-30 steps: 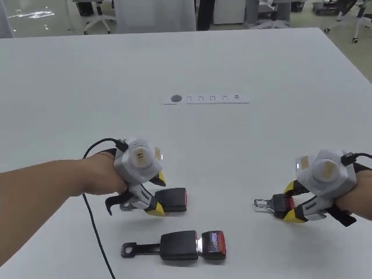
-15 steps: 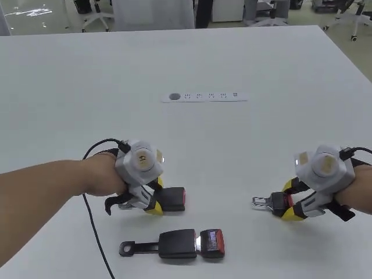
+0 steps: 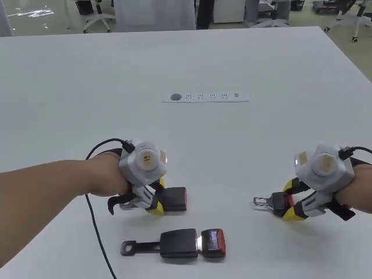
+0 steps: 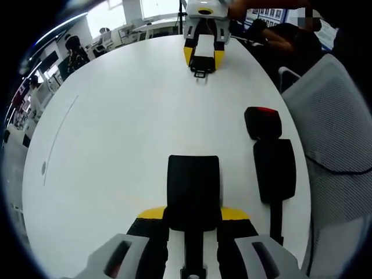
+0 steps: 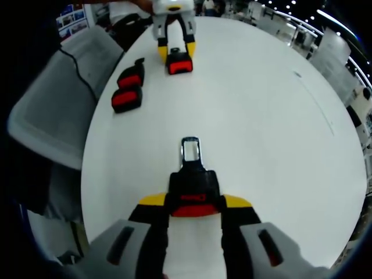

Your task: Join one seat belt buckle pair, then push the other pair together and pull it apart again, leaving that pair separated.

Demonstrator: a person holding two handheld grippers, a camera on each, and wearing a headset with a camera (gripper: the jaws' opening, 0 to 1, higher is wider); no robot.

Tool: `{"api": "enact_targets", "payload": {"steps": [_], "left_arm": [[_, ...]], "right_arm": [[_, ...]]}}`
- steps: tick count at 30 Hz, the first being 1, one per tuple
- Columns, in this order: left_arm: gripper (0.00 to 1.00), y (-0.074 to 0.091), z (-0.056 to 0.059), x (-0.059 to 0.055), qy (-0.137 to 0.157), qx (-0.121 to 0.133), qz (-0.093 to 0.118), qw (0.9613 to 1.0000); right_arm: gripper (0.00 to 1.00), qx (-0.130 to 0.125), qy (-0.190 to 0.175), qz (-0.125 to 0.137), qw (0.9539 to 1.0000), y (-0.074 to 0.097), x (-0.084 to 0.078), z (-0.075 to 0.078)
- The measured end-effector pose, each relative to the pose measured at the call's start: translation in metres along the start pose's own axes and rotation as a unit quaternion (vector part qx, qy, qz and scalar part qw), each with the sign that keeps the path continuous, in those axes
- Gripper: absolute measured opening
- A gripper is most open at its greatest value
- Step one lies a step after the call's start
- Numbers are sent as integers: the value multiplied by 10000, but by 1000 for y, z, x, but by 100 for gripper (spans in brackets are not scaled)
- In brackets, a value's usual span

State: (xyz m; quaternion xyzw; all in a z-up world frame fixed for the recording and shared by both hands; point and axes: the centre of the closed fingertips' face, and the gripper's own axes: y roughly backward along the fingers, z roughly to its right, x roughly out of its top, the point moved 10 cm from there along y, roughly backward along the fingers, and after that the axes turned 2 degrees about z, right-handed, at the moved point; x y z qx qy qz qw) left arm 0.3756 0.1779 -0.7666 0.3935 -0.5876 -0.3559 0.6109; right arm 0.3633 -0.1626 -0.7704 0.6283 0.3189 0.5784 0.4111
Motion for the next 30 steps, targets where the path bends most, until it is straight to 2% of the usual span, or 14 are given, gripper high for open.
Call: {"api": "enact_targets", "payload": {"steps": [10,18,30], "left_arm": [[32,0,-1,0,16,-1,-47,10000],[32,-1,-1,-2,46,-3,-1,10000],[32,-2,-2,-3,114,23,12,9999]], "right_arm": [[34,26,11,20,10000,-1,2,2],[34,-22,122,11,9999,-5,10,0],[34,4,239,166,9996,-25,45,-9]]}}
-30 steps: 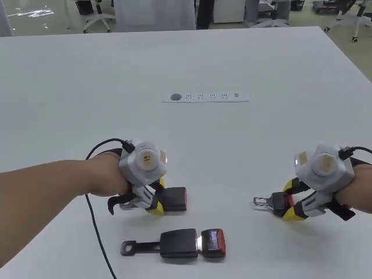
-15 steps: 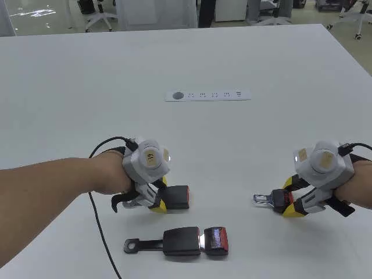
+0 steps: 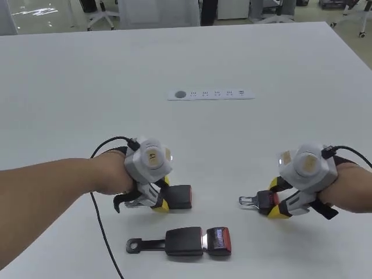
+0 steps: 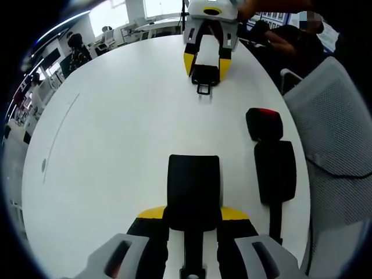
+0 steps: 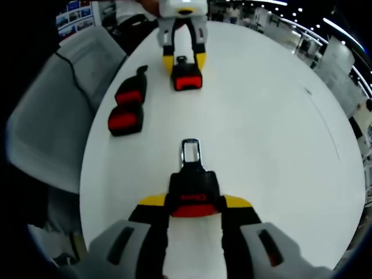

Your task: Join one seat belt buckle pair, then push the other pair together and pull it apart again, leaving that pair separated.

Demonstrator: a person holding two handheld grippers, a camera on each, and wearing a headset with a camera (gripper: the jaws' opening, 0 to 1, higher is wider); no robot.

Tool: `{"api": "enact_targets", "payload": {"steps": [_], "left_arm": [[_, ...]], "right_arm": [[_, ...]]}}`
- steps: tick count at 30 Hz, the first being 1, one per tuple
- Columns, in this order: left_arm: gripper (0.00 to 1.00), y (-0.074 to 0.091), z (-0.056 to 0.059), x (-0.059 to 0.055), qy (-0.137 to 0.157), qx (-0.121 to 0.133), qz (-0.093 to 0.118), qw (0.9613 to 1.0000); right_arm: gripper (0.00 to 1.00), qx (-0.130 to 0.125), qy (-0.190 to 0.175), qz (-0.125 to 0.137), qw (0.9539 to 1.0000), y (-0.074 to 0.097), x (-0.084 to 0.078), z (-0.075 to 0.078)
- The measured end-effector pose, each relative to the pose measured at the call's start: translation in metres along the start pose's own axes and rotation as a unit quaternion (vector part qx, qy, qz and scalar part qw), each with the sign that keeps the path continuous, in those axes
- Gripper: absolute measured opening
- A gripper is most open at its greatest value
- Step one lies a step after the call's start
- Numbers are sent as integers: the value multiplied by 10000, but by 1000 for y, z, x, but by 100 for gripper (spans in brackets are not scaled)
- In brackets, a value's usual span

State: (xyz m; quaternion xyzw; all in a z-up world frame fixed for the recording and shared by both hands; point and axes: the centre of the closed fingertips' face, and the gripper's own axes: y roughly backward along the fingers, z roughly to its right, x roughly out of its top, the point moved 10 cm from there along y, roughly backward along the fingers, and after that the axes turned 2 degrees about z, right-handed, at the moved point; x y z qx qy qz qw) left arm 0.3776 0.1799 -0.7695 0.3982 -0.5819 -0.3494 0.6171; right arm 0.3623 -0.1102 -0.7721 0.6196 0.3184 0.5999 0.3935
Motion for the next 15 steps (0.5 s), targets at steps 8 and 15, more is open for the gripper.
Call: {"api": "enact_targets", "payload": {"steps": [8,15], "left_arm": [[32,0,1,1,-33,-15,-22,10000],[32,0,1,1,-29,-11,-20,10000]], "right_arm": [[34,-59,-16,48,10000,-11,20,-4],[34,-126,2,144,9998,-26,44,-7]]}}
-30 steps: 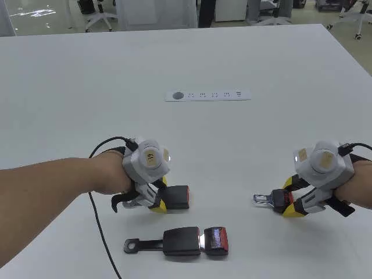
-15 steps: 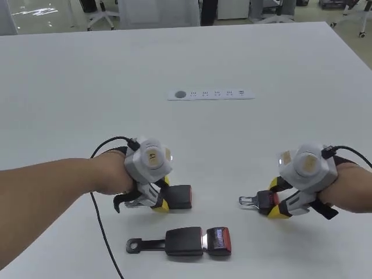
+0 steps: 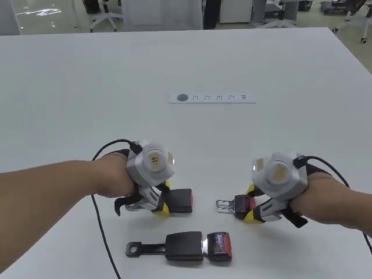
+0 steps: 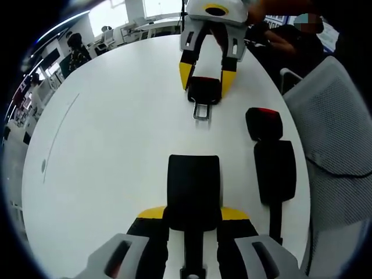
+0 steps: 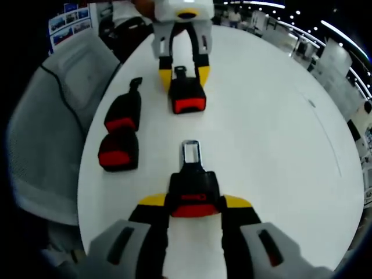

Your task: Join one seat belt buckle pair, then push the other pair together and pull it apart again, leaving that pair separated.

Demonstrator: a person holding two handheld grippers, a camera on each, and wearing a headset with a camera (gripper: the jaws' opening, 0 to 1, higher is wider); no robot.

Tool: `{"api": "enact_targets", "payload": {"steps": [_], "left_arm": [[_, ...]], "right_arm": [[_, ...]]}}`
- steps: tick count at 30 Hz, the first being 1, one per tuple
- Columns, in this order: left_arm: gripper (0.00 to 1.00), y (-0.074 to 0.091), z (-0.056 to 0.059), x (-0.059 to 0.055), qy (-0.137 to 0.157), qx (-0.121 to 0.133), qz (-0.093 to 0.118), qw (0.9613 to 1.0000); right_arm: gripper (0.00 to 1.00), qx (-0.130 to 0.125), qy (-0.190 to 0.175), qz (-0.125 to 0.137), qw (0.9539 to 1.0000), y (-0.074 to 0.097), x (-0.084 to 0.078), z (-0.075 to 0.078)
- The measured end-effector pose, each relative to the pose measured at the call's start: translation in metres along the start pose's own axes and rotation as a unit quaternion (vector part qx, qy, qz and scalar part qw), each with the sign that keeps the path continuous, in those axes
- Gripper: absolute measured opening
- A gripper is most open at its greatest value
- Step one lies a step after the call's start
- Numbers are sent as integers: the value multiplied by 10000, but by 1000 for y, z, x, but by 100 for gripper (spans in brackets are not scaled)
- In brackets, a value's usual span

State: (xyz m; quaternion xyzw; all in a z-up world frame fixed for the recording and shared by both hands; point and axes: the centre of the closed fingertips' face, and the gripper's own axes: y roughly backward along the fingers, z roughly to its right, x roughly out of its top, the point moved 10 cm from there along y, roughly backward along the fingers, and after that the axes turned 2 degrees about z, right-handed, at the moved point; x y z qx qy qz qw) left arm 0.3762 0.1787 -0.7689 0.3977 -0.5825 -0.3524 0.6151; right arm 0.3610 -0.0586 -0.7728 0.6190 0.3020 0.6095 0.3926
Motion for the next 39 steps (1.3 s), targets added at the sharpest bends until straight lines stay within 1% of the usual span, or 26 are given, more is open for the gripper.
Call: {"api": "enact_targets", "payload": {"steps": [11,19,21,26,31,33,34,35,36,39], "left_arm": [[32,0,0,0,3,1,-5,10000],[32,1,0,1,-10,-3,-17,10000],[32,1,-1,1,-11,-2,-24,10000],[32,1,-1,2,-14,-1,-42,10000],[32,0,-3,1,-24,-3,-68,10000],[32,0,-3,1,-46,-9,-64,10000],[32,0,-3,1,-45,-11,-60,10000],[32,-1,-4,1,-72,-16,-54,10000],[32,0,-3,1,-74,-17,-53,10000],[32,0,-3,1,-104,-37,-25,9999]], "right_arm": [[34,-32,110,-26,9999,-15,26,3],[34,24,195,-85,9998,-24,43,5],[34,32,235,-89,9997,-26,45,4],[34,26,190,-68,9998,-26,46,5],[34,34,216,52,9997,-28,48,5],[34,47,236,69,9997,-30,50,4],[34,33,303,83,9995,-31,51,4],[34,67,251,132,9996,-32,53,3],[34,60,268,99,9996,-32,52,4],[33,94,286,117,9995,-32,52,4]]}}
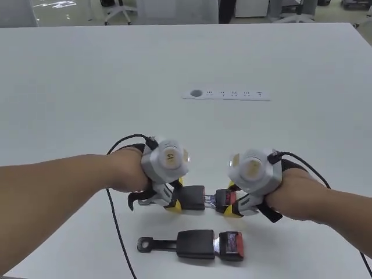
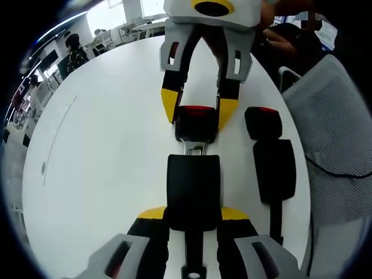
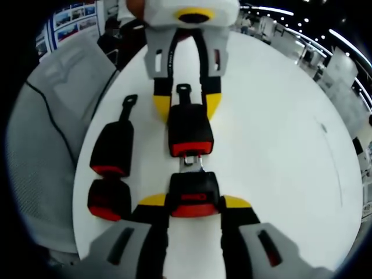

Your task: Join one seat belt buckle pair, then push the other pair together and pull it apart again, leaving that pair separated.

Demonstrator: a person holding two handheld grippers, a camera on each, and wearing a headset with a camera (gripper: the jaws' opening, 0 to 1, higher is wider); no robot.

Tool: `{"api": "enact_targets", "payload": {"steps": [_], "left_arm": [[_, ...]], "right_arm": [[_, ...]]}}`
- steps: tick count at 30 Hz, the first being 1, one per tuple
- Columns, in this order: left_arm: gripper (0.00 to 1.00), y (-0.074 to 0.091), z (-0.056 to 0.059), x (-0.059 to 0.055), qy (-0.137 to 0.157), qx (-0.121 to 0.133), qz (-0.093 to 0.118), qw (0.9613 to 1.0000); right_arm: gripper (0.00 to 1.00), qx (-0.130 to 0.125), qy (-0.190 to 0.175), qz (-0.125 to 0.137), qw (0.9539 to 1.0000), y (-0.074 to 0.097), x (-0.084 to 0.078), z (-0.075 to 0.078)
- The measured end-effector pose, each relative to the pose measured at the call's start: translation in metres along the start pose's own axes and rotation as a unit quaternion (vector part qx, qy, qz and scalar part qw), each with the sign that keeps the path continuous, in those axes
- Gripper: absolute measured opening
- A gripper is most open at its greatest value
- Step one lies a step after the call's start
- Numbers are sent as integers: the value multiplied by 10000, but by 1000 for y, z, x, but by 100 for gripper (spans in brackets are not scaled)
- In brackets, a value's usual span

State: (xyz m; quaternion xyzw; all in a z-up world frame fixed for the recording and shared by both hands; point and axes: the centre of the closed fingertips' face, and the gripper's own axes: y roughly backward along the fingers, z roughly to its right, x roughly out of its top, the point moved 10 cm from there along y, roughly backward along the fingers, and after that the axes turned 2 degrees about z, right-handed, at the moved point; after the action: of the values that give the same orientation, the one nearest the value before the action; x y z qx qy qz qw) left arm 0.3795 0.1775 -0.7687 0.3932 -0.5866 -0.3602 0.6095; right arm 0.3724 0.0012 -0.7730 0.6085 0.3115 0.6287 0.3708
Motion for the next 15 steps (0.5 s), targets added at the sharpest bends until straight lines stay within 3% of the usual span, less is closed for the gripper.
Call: {"api": "enact_targets", "payload": {"steps": [15], "left_arm": [[31,-2,1,1,-131,-9,-68,9999]], "right_arm": [[31,32,-11,90,10000,-3,4,1]]}}
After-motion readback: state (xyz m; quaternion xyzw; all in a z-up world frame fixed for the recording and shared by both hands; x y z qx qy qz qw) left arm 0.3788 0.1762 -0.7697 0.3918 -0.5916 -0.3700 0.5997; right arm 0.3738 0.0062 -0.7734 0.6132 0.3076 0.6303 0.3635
